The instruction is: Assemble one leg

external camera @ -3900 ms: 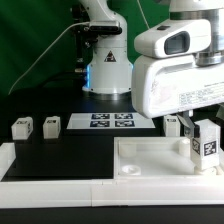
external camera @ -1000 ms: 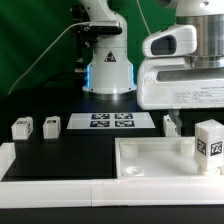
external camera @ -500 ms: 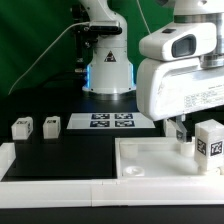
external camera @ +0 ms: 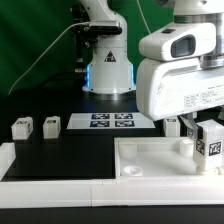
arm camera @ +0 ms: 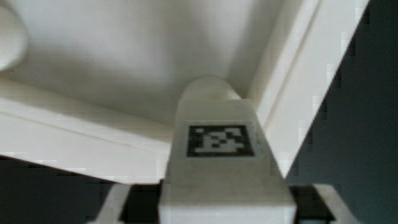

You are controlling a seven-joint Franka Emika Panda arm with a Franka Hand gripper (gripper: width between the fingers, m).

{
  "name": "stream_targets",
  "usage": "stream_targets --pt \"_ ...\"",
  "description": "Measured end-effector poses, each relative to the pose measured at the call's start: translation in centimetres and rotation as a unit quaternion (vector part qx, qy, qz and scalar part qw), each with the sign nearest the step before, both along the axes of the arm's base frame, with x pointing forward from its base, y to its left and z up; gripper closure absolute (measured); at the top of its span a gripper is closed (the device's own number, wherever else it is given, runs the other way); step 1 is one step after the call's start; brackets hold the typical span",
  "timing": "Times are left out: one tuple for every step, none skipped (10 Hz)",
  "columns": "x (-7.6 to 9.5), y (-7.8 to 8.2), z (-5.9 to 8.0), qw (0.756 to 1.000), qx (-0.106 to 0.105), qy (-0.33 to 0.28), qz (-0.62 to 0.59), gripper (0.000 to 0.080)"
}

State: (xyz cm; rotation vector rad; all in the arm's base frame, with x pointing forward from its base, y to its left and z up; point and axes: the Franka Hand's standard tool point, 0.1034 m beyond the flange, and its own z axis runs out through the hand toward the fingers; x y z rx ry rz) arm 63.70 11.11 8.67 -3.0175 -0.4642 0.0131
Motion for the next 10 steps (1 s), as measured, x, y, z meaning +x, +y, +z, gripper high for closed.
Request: stream_targets --pt "0.0 -0.01 0.0 1.0 0.0 0.001 -0.012 0.0506" --pt "0.0 -0.01 0.0 1.0 0.0 0.001 -0.01 0.0506" --pt "0.0 0.0 0.0 1.0 0.0 0.001 -0.011 0.0506" --pt "-0.02 0.11 0.0 0.998 0.001 0.007 -0.07 0.0506" --pt "-0.04 0.17 -0.01 0.992 -0.001 0.011 -0.124 0.0506" --pt "-0.05 0.18 -0.01 0.985 -0.002 0.016 -0.174 0.0506" --pt "-0.06 0.18 -0.05 0.972 -0.003 0.021 -0.233 0.0506" --pt "-0.07 0.16 -0.07 0.959 -0.004 0.025 -0.283 0.0506" --pt "-0.08 0.12 -0.08 0.939 -0.005 0.031 -0.341 0.0506" --pt "-0.11 0.09 -0.11 0.914 -0.006 0.037 -0.405 0.0506"
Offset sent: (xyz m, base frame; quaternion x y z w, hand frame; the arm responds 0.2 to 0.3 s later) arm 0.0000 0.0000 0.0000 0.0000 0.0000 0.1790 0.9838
